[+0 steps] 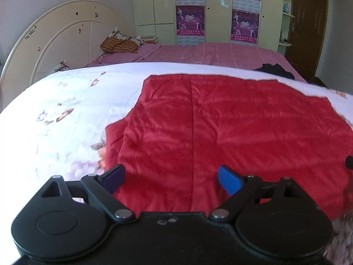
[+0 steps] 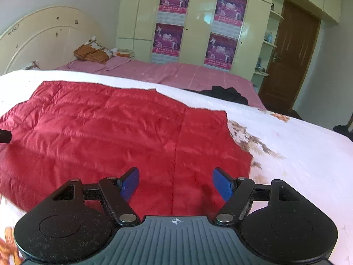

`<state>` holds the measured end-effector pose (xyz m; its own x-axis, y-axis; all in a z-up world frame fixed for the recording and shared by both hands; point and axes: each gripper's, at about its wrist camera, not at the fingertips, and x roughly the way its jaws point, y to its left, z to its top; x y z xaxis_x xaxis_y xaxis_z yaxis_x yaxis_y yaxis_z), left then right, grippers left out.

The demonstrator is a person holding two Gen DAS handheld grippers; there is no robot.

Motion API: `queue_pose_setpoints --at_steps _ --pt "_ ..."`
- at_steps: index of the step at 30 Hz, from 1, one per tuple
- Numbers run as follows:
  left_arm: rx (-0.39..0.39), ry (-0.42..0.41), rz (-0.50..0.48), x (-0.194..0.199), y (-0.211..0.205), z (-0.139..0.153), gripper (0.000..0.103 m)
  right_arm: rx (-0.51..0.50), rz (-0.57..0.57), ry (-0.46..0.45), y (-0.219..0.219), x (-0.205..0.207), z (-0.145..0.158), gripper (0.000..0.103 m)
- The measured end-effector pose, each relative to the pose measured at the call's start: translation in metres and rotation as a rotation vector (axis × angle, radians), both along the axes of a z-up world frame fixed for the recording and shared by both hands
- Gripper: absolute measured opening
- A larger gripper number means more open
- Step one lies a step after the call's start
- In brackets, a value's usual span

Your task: Fold large clothes

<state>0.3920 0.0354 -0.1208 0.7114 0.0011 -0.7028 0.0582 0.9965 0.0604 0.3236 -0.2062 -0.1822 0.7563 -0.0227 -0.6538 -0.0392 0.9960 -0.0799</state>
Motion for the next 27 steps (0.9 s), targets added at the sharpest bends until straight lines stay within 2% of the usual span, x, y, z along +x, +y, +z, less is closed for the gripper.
queue_pose_setpoints --at_steps 3,6,9,14,21,26,27 --pt "0.039 0.006 0.001 -0.004 0.002 -0.011 0.093 -0.026 -0.018 0.023 -0.004 -0.005 -0.009 0.073" --pt "0.042 0.029 0.014 -0.001 0.007 -0.021 0.095 -0.059 -0.036 0.045 -0.01 -0.005 -0.021 0.073" --pt "-0.012 0.067 0.062 0.002 0.02 -0.02 0.095 -0.051 -0.049 0.046 -0.018 -0.011 -0.016 0.073" --pt "-0.059 0.095 0.091 -0.003 0.031 -0.012 0.095 0.031 -0.097 0.046 -0.033 -0.027 0.001 0.073" --pt "-0.176 0.166 0.114 -0.015 0.047 -0.005 0.098 0.11 -0.13 0.084 -0.043 -0.05 0.016 0.073" --pt "-0.26 0.218 0.14 -0.029 0.067 -0.011 0.101 0.163 -0.154 0.127 -0.053 -0.064 0.016 0.073" --pt "-0.289 0.233 0.149 -0.031 0.071 -0.013 0.101 0.18 -0.162 0.135 -0.055 -0.067 0.015 0.079"
